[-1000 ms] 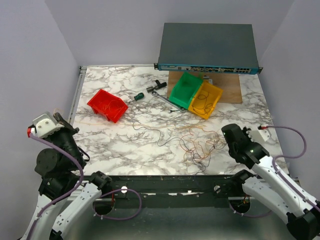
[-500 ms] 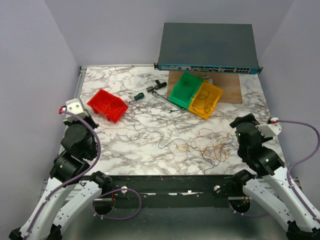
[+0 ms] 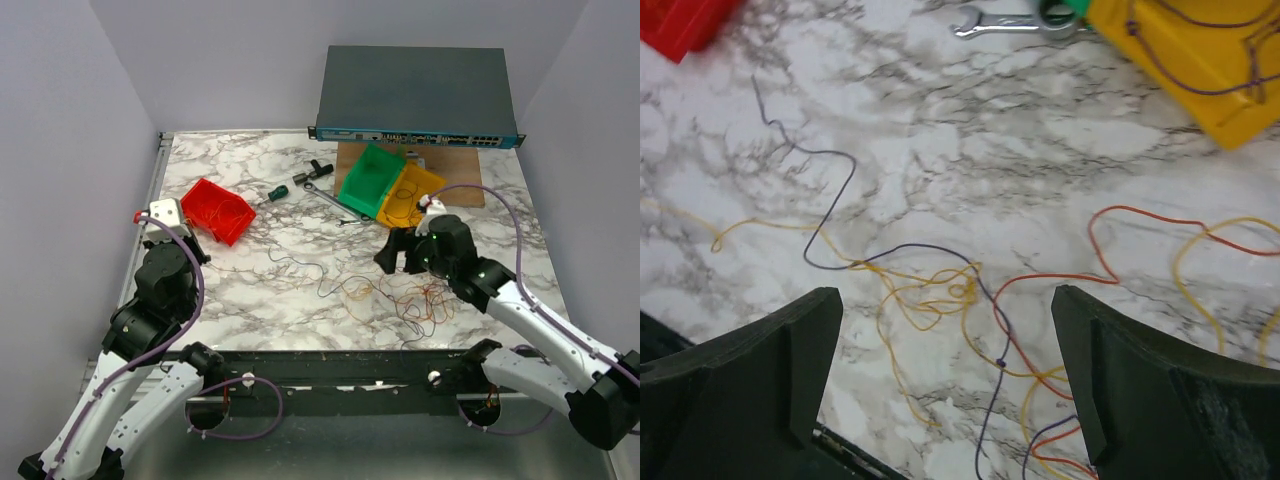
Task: Untangle the cables
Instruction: Untie the cable.
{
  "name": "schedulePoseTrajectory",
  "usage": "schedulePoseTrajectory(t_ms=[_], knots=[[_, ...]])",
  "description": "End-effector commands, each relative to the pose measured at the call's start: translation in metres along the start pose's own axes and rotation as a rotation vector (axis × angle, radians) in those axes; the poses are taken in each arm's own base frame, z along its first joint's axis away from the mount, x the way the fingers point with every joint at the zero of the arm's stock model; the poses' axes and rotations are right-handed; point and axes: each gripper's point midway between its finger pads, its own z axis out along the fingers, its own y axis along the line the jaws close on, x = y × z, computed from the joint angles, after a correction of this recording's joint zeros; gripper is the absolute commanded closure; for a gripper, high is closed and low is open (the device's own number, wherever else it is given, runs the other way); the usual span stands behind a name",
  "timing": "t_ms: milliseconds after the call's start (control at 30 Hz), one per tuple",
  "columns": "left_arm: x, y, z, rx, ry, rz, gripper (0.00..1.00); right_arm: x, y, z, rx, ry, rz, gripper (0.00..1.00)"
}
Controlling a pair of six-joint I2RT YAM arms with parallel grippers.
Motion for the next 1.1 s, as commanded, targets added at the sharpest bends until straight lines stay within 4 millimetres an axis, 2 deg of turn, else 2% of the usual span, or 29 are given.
schedulePoseTrajectory(t_ms=[0,67,167,400,500,633,700,867,967,1033,1067], knots=[[0.004,0.000,0.000,0.001,0.021,-0.003,1.00,0.000,0.053,0.010,-0.207,0.037,-0.135,0.06],[0.000,0.002,0.000,-0.010,0.012,-0.007,1.00,0.002,0.055,0.023,-0.172,0.053,-0.097,0.06],[-0.006,0.003,-0.002,-0.012,-0.008,-0.014,1.00,0.008,0.068,0.034,-0.180,0.078,-0.046,0.00],[-0.012,0.004,-0.004,-0.004,-0.038,-0.022,1.00,0.031,0.107,0.036,-0.322,0.134,-0.244,0.00],[-0.013,0.006,-0.004,-0.009,-0.045,-0.020,1.00,0.037,0.117,0.046,-0.324,0.167,-0.341,0.00],[-0.016,0.004,-0.005,0.003,-0.054,-0.034,1.00,0.038,0.113,0.066,-0.258,0.175,-0.403,0.00],[-0.018,0.005,-0.006,0.004,-0.062,-0.031,1.00,0.046,0.109,0.073,-0.250,0.199,-0.430,0.02],[-0.022,0.008,-0.008,-0.003,-0.081,-0.027,1.00,0.090,0.103,0.071,-0.328,0.350,-0.482,0.04],[-0.023,0.007,-0.008,0.005,-0.089,-0.036,1.00,0.101,0.092,0.069,-0.297,0.377,-0.454,0.19],[-0.024,0.008,-0.008,0.002,-0.093,-0.034,1.00,0.102,0.089,0.065,-0.288,0.366,-0.442,0.30],[-0.025,0.008,-0.008,0.001,-0.096,-0.032,1.00,0.100,0.087,0.062,-0.282,0.358,-0.438,0.39]])
